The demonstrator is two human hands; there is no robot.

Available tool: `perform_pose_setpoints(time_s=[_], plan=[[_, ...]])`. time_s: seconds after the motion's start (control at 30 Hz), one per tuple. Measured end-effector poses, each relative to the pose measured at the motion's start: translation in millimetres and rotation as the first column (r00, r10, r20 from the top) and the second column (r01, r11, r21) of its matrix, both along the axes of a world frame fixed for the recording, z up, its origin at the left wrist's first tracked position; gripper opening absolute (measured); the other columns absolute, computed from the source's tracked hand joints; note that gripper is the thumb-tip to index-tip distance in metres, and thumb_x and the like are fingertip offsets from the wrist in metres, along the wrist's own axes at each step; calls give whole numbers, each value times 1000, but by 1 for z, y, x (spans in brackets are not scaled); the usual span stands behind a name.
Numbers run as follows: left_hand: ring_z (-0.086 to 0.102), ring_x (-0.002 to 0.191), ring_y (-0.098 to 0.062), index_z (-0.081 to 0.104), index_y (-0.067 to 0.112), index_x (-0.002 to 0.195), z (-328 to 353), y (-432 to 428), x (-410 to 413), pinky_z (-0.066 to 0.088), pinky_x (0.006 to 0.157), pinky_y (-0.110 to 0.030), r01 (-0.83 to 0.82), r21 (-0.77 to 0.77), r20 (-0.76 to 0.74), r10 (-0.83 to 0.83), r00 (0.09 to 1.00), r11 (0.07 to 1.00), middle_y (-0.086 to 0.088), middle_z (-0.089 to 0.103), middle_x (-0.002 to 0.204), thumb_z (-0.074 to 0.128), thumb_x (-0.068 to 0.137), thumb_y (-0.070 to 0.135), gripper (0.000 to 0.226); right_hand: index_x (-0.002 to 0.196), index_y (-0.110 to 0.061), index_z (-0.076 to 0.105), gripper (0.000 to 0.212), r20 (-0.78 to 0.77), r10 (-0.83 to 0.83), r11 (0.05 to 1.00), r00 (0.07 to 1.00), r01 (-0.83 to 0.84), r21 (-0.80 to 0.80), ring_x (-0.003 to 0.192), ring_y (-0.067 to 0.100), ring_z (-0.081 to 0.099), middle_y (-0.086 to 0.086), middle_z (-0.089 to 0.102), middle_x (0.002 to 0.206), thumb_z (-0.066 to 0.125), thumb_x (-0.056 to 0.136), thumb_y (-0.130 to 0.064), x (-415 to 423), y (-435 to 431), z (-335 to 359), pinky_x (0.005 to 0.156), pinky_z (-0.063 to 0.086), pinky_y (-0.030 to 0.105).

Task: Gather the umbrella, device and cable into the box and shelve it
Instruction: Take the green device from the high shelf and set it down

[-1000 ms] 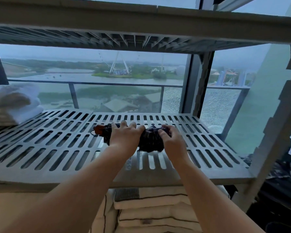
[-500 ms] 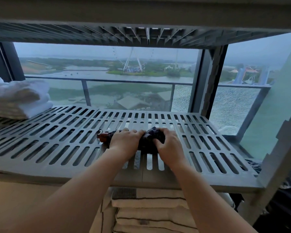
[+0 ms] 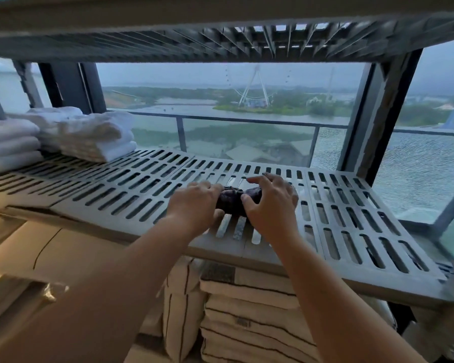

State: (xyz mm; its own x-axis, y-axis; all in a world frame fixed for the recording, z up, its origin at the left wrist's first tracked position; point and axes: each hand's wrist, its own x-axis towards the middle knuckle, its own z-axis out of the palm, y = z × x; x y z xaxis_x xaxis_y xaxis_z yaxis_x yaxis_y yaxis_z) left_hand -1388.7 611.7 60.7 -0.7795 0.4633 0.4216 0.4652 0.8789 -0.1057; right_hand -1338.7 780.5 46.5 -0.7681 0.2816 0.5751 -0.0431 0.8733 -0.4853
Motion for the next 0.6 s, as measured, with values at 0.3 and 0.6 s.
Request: perform_pose_setpoints(time_s=[0.3,0.6], plan=[[59,111,-24,52,25,129,5,-116,45,50,85,-41,-265,-17,85,266,960,964,-3,60,124,55,94,51,43,111,-26,71,25,56,263,960,963,-267,88,119,22,52,-1,62,123,60,92,-36,12,-106,-5,108,37,40],[62,103,-25,56,27,124,-17,-257,134,46,77,-38,-528,-71,209,530,822,847,-2,64,116,54,93,57,44,119,-25,65,27,315,434,863,844,-490,123,97,15,61,0,62,114,52,97,-34,59,-249,-28,76,47,25]])
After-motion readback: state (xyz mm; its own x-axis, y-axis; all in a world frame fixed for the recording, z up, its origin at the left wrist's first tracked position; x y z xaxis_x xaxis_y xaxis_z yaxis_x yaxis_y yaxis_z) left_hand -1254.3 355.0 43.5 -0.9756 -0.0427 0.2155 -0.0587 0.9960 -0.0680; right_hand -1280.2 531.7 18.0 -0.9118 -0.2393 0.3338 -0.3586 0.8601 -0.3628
